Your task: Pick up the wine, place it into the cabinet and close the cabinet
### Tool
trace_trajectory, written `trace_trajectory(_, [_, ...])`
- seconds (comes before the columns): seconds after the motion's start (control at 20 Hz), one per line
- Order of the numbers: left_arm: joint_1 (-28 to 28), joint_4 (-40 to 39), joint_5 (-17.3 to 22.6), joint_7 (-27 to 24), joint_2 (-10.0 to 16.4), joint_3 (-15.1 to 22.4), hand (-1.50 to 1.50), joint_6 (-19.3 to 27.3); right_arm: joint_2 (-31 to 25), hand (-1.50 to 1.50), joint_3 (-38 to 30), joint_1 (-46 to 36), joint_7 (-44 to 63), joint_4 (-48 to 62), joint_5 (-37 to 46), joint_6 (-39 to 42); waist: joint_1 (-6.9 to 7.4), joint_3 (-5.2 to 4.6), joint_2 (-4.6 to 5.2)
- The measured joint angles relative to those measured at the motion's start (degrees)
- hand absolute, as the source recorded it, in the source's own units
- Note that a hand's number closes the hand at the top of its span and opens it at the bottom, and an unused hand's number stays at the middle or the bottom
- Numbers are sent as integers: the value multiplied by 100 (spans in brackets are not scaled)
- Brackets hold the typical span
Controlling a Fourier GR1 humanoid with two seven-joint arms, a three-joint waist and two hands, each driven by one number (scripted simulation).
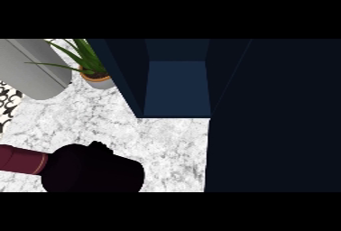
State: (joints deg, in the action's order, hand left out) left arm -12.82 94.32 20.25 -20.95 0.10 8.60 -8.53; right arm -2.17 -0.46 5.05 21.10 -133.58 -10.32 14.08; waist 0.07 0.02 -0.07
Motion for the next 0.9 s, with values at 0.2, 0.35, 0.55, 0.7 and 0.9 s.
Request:
trace_trajectory(0.2, [415,402,72,464,-5,276,150,691,-18,-150,-71,-17,-62,75,-48,32,-10,0,3])
trace_trajectory(0.35, [898,491,117,887,-6,393,150,1163,4,-150,-67,37,-135,86,-30,48,-24,0,5])
trace_trajectory(0.55, [1508,176,122,961,-7,397,150,1502,-110,-150,-299,-125,-62,170,-272,80,-27,-2,6])
trace_trajectory(0.7, [1982,-122,53,914,-8,471,150,1855,-64,-150,-242,-75,-160,240,-171,102,-33,-3,6])
trace_trajectory(0.9, [2471,-351,-134,946,-8,669,150,2345,-138,-150,-384,-9,-231,284,-301,213,-42,-1,7])
